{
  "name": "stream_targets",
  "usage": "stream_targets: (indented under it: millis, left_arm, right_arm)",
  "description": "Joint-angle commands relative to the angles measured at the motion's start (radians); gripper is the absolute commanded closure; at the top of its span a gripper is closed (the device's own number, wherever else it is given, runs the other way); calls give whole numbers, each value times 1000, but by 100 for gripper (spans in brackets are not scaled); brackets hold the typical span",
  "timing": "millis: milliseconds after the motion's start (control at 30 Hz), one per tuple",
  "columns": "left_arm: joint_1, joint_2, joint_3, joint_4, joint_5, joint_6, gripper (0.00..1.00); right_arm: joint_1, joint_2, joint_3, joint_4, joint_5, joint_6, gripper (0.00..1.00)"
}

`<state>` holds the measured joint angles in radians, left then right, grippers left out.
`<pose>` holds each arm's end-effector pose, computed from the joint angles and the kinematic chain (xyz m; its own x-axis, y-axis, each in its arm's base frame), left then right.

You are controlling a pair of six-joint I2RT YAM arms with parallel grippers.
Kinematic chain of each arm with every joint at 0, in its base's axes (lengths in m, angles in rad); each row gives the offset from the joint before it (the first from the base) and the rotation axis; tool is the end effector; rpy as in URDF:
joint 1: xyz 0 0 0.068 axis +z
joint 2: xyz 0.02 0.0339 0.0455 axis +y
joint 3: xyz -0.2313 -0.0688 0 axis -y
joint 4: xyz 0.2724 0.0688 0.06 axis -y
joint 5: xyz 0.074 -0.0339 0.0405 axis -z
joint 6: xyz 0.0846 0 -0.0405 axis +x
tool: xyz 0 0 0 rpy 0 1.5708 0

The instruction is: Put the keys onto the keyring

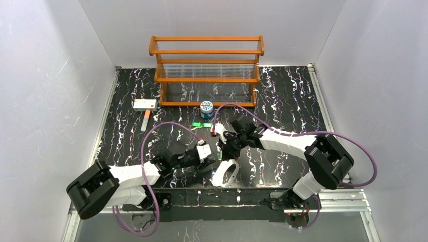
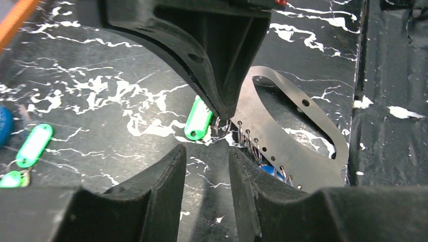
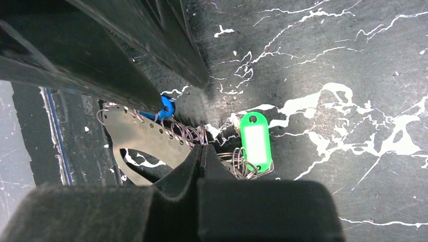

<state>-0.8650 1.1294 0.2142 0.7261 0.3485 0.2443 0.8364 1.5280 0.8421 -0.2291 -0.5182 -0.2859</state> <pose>0.1633 -0.2361 0.1144 0.1073 0.2245 -0.9685 0.9347 0.3092 0.1753 0.2027 0.2870 0.1016 -0.2706 -0.6653 -0.6957 -0.9626 0.1775 0.2047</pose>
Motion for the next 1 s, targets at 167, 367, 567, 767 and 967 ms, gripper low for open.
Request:
stream_targets:
  millis: [167, 367, 567, 767, 967]
  left_arm:
    - [3, 150, 57, 94, 136, 6, 71]
    - [3, 210, 79, 126, 161, -6, 81]
    - [2, 223, 82, 142, 170, -14, 94]
    - [3, 224, 74, 141, 168, -27, 100]
    - [3, 168, 50, 146, 105, -47, 100]
  right_arm:
    - [6, -39, 2, 49, -102, 17, 99]
    - [5, -55, -4, 52, -115, 2, 99]
    - [6, -55, -8, 53, -115, 1, 99]
    - [5, -65, -14, 54, -105, -17, 99]
    - [4, -101, -52, 114, -45, 15, 96]
